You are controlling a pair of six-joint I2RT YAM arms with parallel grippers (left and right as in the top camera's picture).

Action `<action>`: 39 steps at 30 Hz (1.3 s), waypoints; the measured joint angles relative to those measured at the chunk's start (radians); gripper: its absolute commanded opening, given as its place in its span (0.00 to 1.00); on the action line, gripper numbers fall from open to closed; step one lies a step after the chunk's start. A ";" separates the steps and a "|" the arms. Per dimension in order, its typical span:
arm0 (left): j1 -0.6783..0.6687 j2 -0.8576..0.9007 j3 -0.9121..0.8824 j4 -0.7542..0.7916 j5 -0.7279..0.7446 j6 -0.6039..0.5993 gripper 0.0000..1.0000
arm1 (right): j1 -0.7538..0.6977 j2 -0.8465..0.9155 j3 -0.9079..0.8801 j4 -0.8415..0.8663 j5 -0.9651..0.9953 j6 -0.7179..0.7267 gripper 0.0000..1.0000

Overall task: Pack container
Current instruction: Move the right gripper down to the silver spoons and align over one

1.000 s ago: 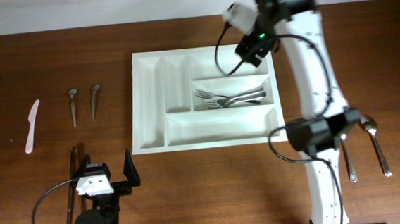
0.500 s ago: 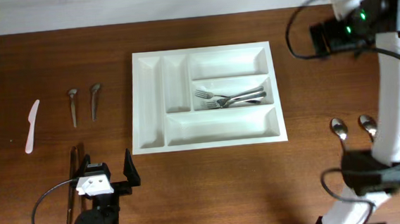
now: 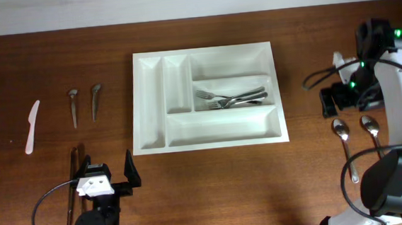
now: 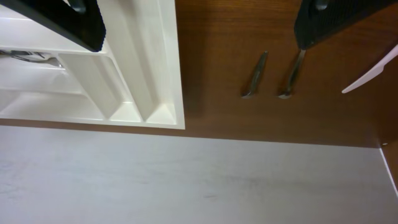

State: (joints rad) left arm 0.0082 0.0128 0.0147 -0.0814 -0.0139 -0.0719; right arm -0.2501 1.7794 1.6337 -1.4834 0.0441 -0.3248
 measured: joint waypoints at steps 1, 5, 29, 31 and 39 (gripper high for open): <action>0.000 0.000 0.000 0.000 0.000 0.000 0.99 | -0.019 0.000 -0.042 0.031 -0.001 -0.002 0.99; 0.000 0.000 0.000 0.000 0.000 0.000 0.99 | -0.086 0.000 -0.165 0.107 -0.020 -0.011 0.99; 0.000 0.000 0.000 0.000 0.000 0.000 0.99 | -0.153 0.008 -0.447 0.377 -0.064 -0.072 0.99; 0.000 0.000 0.000 0.000 0.000 0.000 0.99 | -0.154 0.009 -0.452 0.390 -0.059 -0.079 0.99; 0.000 0.000 0.000 0.000 0.000 0.000 0.99 | -0.201 0.033 -0.452 0.419 -0.051 -0.119 0.99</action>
State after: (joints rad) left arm 0.0082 0.0128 0.0147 -0.0814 -0.0139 -0.0719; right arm -0.4507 1.8126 1.1812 -1.0641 -0.0074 -0.4438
